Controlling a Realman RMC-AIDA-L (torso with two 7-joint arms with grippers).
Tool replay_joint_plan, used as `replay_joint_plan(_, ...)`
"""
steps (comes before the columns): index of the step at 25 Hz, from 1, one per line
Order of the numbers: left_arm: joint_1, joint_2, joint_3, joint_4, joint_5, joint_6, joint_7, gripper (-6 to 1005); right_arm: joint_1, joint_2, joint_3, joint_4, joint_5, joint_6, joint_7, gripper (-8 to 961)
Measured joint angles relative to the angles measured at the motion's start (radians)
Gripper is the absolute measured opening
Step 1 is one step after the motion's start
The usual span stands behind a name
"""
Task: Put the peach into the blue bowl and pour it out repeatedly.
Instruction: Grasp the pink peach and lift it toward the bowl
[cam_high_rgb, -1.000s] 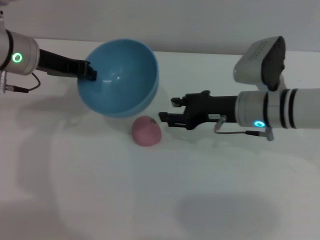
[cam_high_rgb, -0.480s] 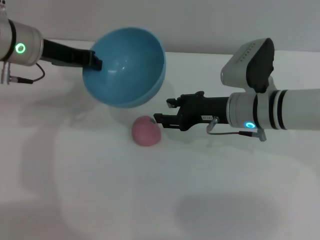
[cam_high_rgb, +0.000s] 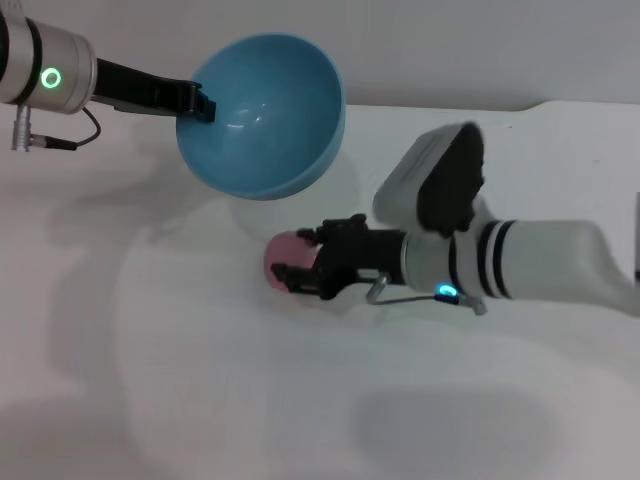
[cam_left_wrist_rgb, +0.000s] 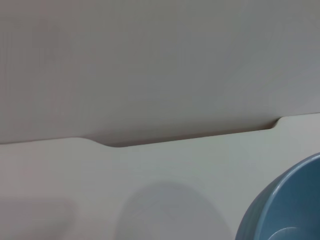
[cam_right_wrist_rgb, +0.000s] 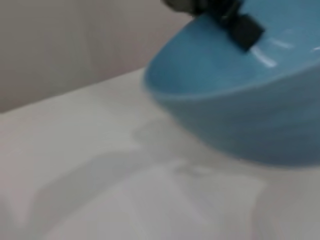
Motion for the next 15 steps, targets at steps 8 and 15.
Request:
replay_joint_plan(8, -0.001, -0.002, -0.001, 0.001, 0.0, 0.002, 0.003, 0, -0.066, 0.0, 0.303, 0.04, -0.318, 0.112, -0.059, 594)
replay_joint_plan(15, -0.001, -0.002, -0.001, 0.001, 0.0, 0.0, 0.005, -1, -0.094, 0.0, 0.344, 0.026, -0.323, 0.114, -0.083, 593)
